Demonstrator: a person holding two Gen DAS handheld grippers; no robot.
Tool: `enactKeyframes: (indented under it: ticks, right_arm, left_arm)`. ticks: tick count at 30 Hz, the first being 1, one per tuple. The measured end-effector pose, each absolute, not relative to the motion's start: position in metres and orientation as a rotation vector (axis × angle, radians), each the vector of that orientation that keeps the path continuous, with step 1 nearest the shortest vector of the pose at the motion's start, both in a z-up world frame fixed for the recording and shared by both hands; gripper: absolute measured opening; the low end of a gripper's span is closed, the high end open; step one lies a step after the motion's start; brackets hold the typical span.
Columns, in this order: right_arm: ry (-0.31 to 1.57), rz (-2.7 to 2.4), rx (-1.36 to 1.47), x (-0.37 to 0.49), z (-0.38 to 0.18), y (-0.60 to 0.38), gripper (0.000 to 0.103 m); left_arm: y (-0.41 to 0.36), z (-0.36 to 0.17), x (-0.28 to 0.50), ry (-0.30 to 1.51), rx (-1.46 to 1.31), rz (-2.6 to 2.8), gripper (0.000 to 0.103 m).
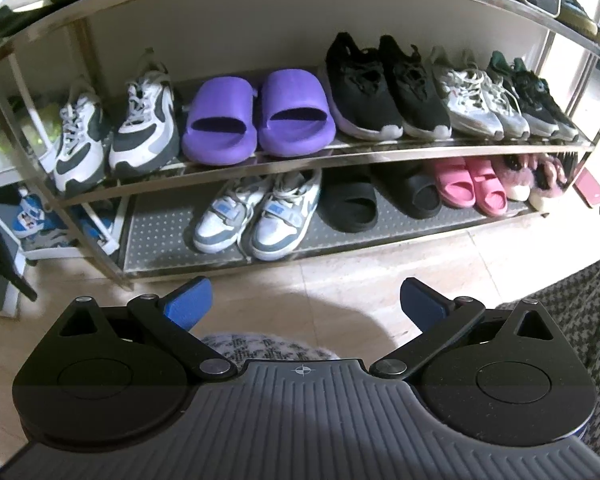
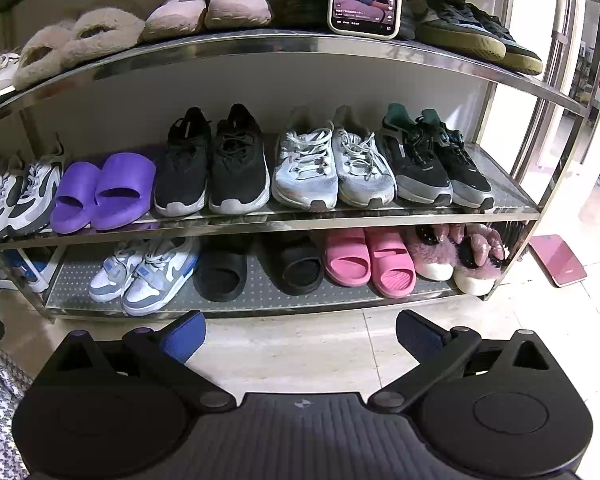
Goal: Organize scattered shoes
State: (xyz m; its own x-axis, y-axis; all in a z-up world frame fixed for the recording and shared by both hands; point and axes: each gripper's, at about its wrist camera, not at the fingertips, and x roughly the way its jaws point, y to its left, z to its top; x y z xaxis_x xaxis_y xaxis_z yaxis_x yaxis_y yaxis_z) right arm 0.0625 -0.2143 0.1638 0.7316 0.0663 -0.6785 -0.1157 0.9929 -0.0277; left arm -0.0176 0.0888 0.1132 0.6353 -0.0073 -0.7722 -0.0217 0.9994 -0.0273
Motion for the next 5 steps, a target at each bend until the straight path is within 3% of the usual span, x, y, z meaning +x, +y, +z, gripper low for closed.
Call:
enactKeyframes:
  ticks: [5]
  right_arm:
    - [0.744,0.1,-0.073,0.0622,0.1636,-0.2134,0.102]
  left_arm:
    - [0.0889,0.1137,-0.019,0.877,-0.032,0.014,0.103]
